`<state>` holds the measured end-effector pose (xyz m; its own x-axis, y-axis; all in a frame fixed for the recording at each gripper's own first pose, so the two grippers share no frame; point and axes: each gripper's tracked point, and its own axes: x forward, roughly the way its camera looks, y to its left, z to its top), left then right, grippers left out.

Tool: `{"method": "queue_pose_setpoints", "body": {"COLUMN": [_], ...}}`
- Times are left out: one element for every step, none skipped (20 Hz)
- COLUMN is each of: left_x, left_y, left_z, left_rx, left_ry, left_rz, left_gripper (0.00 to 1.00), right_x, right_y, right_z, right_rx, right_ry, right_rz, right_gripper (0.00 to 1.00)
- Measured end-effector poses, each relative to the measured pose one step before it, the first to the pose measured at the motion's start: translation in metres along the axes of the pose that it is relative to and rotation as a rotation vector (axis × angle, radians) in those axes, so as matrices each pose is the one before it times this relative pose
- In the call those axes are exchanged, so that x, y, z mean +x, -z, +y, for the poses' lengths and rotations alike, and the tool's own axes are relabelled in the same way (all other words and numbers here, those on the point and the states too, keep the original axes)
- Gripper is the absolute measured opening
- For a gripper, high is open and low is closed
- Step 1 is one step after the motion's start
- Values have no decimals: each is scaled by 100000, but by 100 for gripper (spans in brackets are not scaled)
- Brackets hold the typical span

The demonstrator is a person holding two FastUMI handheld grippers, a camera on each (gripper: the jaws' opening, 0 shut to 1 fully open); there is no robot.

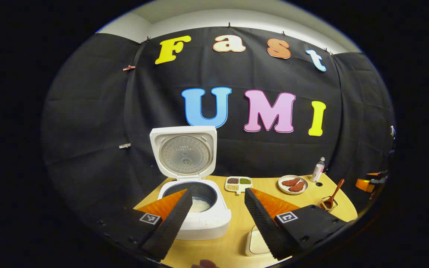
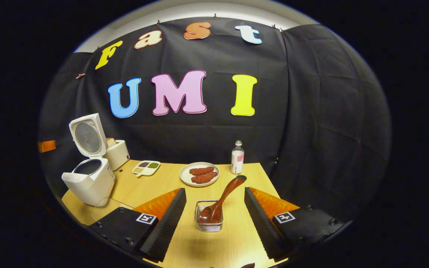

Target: Close the left gripper, press the button to open the rice cooker; take a wooden spoon from the chopstick holder with the right hand, scoop a spoonful of rice and pour it into the rice cooker, then put the wooden spoon back into the chopstick holder.

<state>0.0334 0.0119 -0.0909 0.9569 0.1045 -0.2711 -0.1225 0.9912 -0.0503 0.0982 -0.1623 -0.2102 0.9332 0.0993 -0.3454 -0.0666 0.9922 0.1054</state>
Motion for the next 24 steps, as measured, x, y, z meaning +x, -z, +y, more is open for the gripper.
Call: {"method": "queue_pose_setpoints", "body": {"left_x": [-421, -440, -261, -401, -318, -341, -267, -287, -279, -184, -184, -202, -188, -256, -188, -139, -228, -164, -103, -303, -261, -59, 51, 35], "left_y": [-24, 300, 268, 474, 492, 521, 383, 426, 334, 410, 491, 524, 225, 386, 229, 321, 243, 293, 189, 268, 64, 214, -15, 132], "left_z": [-497, -348, -123, -400, -454, -408, -339, -349, -203, -80, 33, 113, 129, 4, -12, 36, 209, 71, 66, 3, 116, -35, 84, 47], "left_rx": [-1562, -385, 741, 1050, 1021, 704, -54, -551, -717, -276, 69, -59, -70, -284, -340, -311, -126, -59, -238, -365, -580, -492, -245, 12], "left_ry": [-424, -1045, -1397, -617, -13, -129, -203, -189, -345, -796, -1320, -1519, -1249, -922, -638, -792, -1072, -930, -729, -379, -532, -456, -676, -451], "left_rz": [-409, -405, -73, 362, 618, 1152, 1117, 1027, 716, 606, 936, 592, 442, 442, 549, 669, 383, 496, 431, 465, 259, 349, 168, 86], "left_gripper": [97, 97, 97, 97, 97, 97, 97, 97, 97, 97, 97, 97, 97, 97, 97, 97, 97, 97, 97, 97, 97, 98, 97, 98], "right_x": [1115, 1239, 1191, 1243, 1115, 1225, 1155, 899, 864, 835, 768, 511, 776, 513, 427, 437, 339, 369, 188, 330, -519, 224, -98, -51], "right_y": [797, 789, 838, 668, 659, 644, 742, 882, 819, 670, 430, 412, 202, 92, 319, 186, 126, 55, 71, 43, -272, 60, -166, -76], "right_z": [-237, -218, -286, -263, -321, -436, -289, -361, -287, -273, -301, -86, -250, 16, 163, 237, 63, -257, -230, 49, 139, 498, 425, -22], "right_rx": [1594, 1628, 1774, 2018, 1709, 1391, 1342, 1431, 1532, 1554, 1417, 1086, 755, 1098, 1418, 1571, 640, -162, -194, 506, 689, 935, 1067, -219], "right_ry": [-1777, -1741, -1125, -1336, -781, -120, -664, -596, -724, -563, -301, -281, -260, -1139, -1542, -1801, -1273, 532, 13, 290, -734, -1750, -1588, -722], "right_rz": [1854, 1864, 2022, 1935, 1652, 1298, 1686, 1848, 1990, 1555, 781, 417, 81, 485, 708, 606, 241, 84, -204, -220, -160, -271, -1046, -583], "right_gripper": [98, 98, 98, 98, 98, 96, 95, 90, 86, 79, 76, 66, 60, 55, 55, 47, 47, 46, 39, 31, 28, 27, 23, 16]}}
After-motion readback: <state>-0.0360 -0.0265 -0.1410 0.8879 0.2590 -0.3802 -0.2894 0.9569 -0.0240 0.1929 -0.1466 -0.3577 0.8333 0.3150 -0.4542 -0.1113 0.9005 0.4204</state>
